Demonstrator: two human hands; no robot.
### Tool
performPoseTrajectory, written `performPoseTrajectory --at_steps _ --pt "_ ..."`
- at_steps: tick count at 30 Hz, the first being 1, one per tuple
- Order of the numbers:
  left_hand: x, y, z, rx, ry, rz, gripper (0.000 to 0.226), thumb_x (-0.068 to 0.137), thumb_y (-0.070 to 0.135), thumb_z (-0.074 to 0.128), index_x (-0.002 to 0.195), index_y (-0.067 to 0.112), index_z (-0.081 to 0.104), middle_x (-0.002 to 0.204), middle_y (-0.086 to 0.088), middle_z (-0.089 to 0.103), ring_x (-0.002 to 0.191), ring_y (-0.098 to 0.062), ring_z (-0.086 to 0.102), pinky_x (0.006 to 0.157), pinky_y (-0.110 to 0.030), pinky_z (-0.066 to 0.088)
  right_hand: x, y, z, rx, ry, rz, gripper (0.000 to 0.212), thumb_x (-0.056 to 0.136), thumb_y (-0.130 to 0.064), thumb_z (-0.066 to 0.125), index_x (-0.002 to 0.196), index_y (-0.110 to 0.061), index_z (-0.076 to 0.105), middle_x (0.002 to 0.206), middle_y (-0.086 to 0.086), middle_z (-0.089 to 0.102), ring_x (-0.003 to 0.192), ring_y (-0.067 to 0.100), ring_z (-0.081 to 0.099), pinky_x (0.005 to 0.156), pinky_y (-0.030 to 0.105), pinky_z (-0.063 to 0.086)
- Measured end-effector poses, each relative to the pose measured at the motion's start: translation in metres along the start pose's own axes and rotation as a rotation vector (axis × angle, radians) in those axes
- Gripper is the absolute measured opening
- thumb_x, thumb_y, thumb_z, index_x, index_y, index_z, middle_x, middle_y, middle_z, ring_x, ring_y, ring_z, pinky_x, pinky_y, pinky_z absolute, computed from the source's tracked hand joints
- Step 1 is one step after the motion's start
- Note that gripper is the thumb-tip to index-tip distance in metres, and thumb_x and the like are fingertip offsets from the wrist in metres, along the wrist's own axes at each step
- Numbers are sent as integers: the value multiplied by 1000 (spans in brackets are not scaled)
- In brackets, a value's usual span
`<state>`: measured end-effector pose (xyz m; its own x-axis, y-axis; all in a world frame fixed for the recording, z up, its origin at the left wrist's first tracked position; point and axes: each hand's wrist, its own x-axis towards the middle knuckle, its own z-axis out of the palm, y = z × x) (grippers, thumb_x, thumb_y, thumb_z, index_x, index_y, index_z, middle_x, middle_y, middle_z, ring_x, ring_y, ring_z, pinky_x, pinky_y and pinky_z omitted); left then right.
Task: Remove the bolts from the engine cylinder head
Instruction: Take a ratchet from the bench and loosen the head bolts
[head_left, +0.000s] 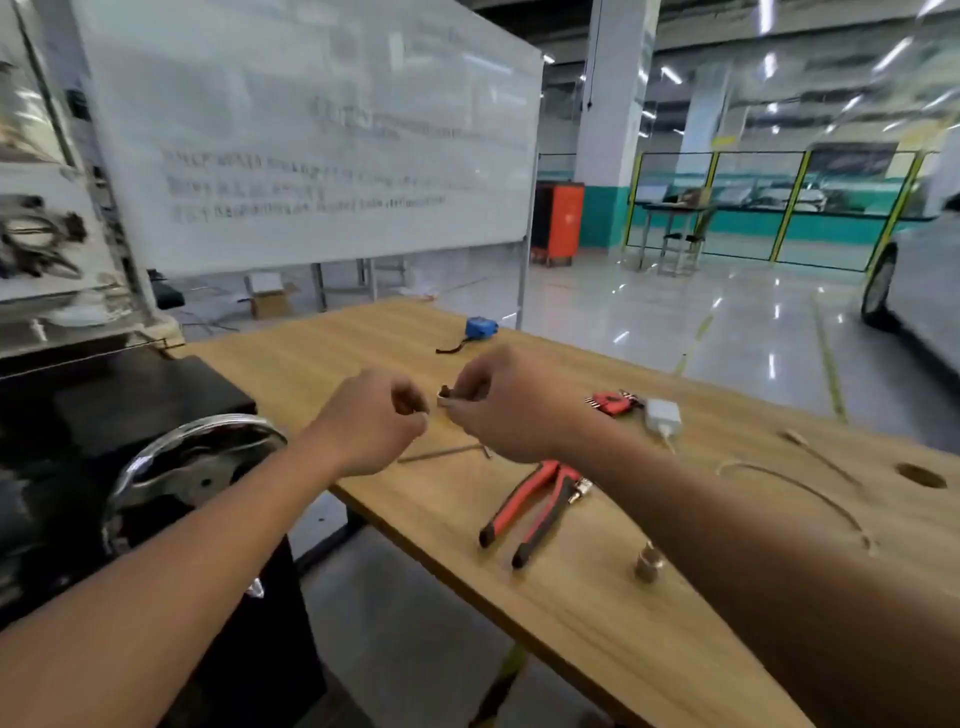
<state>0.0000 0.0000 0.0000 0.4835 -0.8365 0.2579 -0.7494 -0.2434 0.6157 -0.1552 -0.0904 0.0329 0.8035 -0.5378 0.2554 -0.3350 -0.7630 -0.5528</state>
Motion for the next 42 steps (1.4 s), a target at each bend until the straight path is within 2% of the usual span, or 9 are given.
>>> performPoseTrajectory --at_steps 3,8,13,20,28,34,36,39,42 --pt "37 -6 33 226 -195 -9 8 90 21 65 94 27 68 102 5 67 91 -10 62 77 -22 49 39 37 -23 -312 -102 114 13 89 -17 63 96 -15 75 99 -1 71 94 15 63 78 29 54" --pt "81 -2 71 357 -308 62 19 91 20 63 109 24 69 108 3 64 94 -12 59 87 -28 53 85 83 -45 -494 -289 172 22 88 -8 63 105 -17 74 78 -7 68 70 8 67 55 19 46" --pt "100 9 92 497 -419 83 31 93 19 62 124 27 61 121 1 59 106 -16 58 95 -36 53 90 127 -56 -668 -438 272 27 88 -7 64 112 -15 72 102 6 71 90 23 70 79 35 60" --pt "90 7 101 628 -597 83 32 96 26 60 128 26 60 124 2 61 108 -16 60 92 -30 53 39 160 -50 -625 -785 408 40 83 -23 77 120 -20 64 82 -5 70 85 15 74 61 26 59" --pt "88 8 99 615 -653 110 38 95 19 60 130 31 54 128 3 58 112 -14 59 97 -34 53 9 172 -70 -527 -401 365 30 85 -14 65 113 -24 70 87 0 76 83 14 69 70 23 50" --pt "86 5 96 673 -636 157 41 95 15 60 131 33 54 125 4 57 109 -12 59 95 -32 53 -26 185 -72 -586 -819 662 26 83 -27 77 99 -7 71 74 -3 71 69 9 70 68 27 59" --pt "88 6 96 660 -645 165 42 94 13 60 131 32 53 121 5 59 107 -11 59 95 -32 53 -33 189 -65 -642 -814 621 20 85 -26 75 89 -7 72 81 1 74 76 13 71 78 27 59" --pt "89 12 97 631 -657 180 42 94 14 61 131 32 53 115 8 60 104 -10 58 93 -30 53 -39 190 -66 -656 -748 546 29 87 -27 69 105 -5 74 99 7 77 89 19 71 62 12 48" --pt "91 14 93 537 -630 190 40 94 10 59 129 31 56 112 9 60 102 -8 59 86 -24 52 -44 194 -78 -436 -625 538 20 88 -18 69 105 -8 73 99 10 75 83 17 68 75 26 54"
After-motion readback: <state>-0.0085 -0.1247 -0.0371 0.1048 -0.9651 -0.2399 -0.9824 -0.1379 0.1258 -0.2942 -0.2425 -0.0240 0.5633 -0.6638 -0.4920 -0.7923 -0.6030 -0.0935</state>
